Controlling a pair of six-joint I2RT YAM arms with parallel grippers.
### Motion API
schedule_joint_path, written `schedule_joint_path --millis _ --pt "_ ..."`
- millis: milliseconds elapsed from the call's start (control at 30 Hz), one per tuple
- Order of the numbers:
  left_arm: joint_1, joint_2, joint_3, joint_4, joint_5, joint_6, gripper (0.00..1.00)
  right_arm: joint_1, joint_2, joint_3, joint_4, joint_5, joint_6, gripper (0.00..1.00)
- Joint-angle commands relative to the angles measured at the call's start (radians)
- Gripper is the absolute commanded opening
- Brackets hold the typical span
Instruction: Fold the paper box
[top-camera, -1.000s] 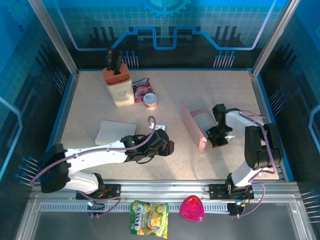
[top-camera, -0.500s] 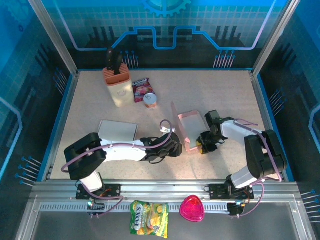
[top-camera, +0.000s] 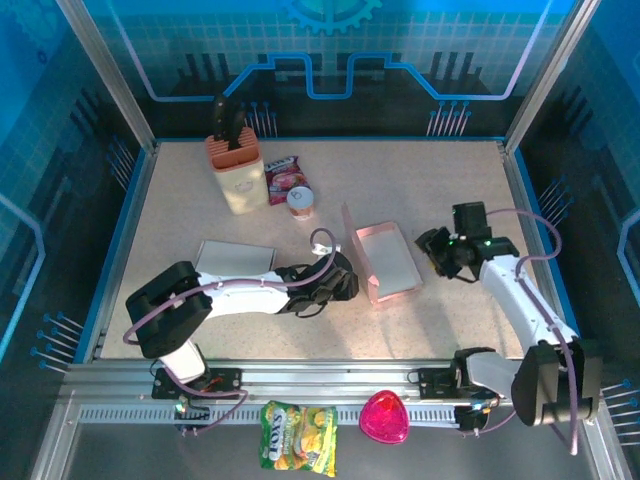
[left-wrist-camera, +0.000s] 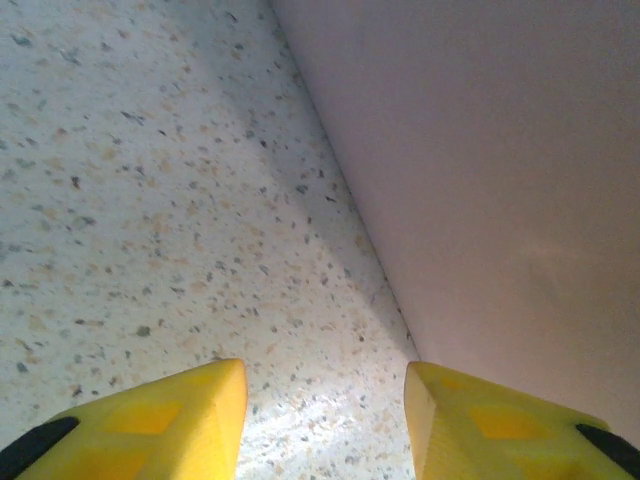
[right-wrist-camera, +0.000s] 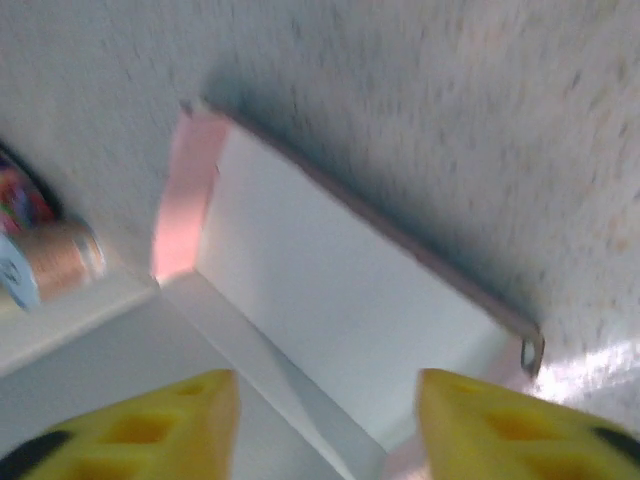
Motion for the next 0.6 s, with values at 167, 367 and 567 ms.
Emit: schedule_joint_path --millis 167,367,567 --pt "0.08 0.044 0.003 0.008 0.058 -0.057 0.43 -0.101 0.372 0.095 0.043 -0.081 -0.446 0.08" --pt "0.122 0.111 0.042 0.03 0.114 -0.056 0.43 -0.094 0.501 0.079 0.105 -0.142 -0.477 0.08" --pt "0.144 0.167 0.116 0.022 0.149 -0.032 0.43 -0.062 0.444 -0.022 0.179 -0.206 -0.439 0.1"
